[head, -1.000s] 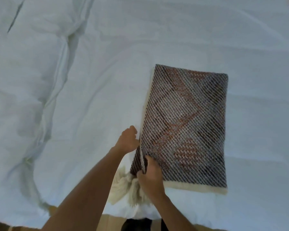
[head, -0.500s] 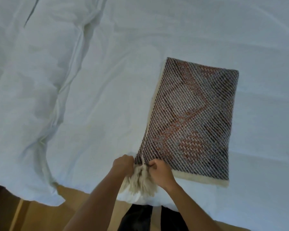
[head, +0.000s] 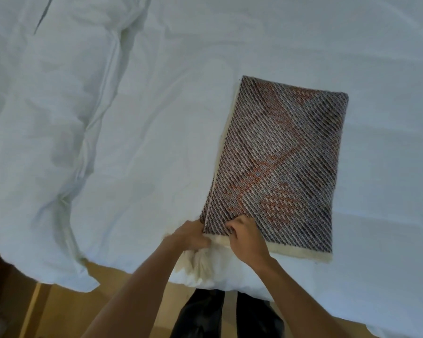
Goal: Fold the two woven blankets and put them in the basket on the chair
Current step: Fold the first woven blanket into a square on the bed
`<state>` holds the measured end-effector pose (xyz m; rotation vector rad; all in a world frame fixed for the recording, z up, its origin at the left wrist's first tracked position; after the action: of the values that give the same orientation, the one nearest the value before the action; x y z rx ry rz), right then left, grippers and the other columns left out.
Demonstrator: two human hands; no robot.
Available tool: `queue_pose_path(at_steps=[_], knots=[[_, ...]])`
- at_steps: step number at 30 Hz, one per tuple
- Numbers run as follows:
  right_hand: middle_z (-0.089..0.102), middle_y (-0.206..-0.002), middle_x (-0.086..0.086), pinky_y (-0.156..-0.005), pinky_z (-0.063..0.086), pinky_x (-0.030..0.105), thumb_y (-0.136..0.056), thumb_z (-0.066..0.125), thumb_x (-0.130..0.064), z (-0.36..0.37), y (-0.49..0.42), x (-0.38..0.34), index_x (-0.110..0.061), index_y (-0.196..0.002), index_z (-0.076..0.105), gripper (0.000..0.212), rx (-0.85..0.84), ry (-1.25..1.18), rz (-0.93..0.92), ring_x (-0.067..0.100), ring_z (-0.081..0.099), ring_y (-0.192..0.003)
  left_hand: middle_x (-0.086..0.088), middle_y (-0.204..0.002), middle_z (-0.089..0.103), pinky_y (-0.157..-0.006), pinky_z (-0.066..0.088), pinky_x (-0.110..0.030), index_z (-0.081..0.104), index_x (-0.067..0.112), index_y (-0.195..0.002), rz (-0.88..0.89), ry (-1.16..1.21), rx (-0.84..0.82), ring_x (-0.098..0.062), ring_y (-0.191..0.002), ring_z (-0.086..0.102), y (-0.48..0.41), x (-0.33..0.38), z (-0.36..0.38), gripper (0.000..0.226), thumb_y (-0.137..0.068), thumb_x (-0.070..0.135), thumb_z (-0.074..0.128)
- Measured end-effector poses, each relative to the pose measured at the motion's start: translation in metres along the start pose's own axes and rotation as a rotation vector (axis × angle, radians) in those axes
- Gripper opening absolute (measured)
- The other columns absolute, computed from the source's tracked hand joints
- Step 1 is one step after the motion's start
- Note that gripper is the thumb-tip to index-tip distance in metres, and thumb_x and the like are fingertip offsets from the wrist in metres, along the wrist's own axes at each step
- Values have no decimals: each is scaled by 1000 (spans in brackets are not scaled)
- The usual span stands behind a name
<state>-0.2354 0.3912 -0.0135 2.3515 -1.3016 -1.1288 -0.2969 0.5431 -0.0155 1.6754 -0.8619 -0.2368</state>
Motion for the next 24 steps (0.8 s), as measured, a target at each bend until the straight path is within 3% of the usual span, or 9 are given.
queue_pose_path(at_steps=[2, 4, 7, 9, 12, 15, 19, 21, 24], knots=[[46, -124, 2, -100, 37, 33, -91, 47, -11, -1, 4, 6, -18, -125, 57, 35, 18, 131, -42, 21, 39, -118, -2, -90, 58, -70, 47, -27, 55, 13, -99, -85, -92, 0, -20, -85, 59, 1, -6, -1, 26, -83, 34, 55], [44, -126, 5, -100, 36, 38, -89, 48, -11, 0, 7, 8, -17, -124, 57, 37, 25, 208, -74, 25, 39, -119, -4, -107, 61, -75, 44, -27, 58, 12, -114, -150, -223, 7, -20, -97, 59, 2, -14, -2, 45, -85, 46, 54], [43, -125, 6, -98, 36, 40, -87, 48, -12, 4, 9, 8, -16, -122, 56, 36, 14, 276, -90, 28, 39, -118, -10, -130, 48, -92, 42, -36, 44, 11, -130, -161, -375, 136, -27, -118, 47, -2, -18, -1, 68, -80, 54, 58], [46, -123, 8, -96, 39, 43, -84, 52, -12, 7, 9, 9, -14, -118, 58, 35, 30, 290, -93, 30, 42, -115, -11, -133, 38, -99, 38, -41, 33, 11, -133, -123, -442, 223, -29, -124, 37, -6, -13, 0, 78, -75, 55, 62], [55, -112, 8, -82, 49, 44, -71, 65, -11, 11, 10, 14, -15, -106, 65, 36, 47, 323, -101, 30, 54, -102, -9, -135, 42, -100, 39, -40, 34, 13, -134, -76, -405, 206, -28, -124, 40, -10, -7, 11, 65, -82, 43, 57], [60, -106, 5, -70, 53, 40, -55, 75, -14, 12, 15, 19, -19, -97, 67, 42, 64, 350, -130, 27, 60, -92, -7, -140, 44, -102, 39, -39, 36, 17, -139, -167, -313, 166, -26, -127, 43, -8, -15, 30, 48, -93, 25, 45], [60, -109, 5, -72, 52, 40, -59, 73, -17, 6, 19, 27, -20, -98, 66, 40, 114, 360, -148, 27, 60, -95, -12, -143, 38, -105, 32, -45, 30, 14, -142, -213, -513, 122, -30, -131, 35, -8, -14, 31, 67, -84, 41, 48], [58, -111, 6, -74, 50, 40, -65, 68, -20, -5, 19, 33, -19, -99, 64, 34, 167, 355, -99, 26, 59, -97, -14, -141, 38, -106, 31, -49, 32, 12, -140, -217, -391, 138, -33, -130, 35, -11, -3, 20, 76, -79, 55, 47], [58, -115, 10, -79, 50, 43, -74, 57, -26, -30, 16, 54, -16, -107, 62, 35, 263, 369, 24, 29, 57, -103, -14, -137, 41, -103, 33, -48, 34, 10, -136, -159, -207, 301, -32, -127, 38, -18, 21, 1, 73, -84, 59, 43]])
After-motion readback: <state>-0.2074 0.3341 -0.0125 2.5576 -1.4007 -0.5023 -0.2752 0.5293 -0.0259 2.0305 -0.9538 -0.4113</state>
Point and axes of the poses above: each hand's wrist, its own y-axis away from the middle knuckle, its own z-axis out of the palm, x = y × z, the point moved 2 cm from there along -y, towards the middle knuckle
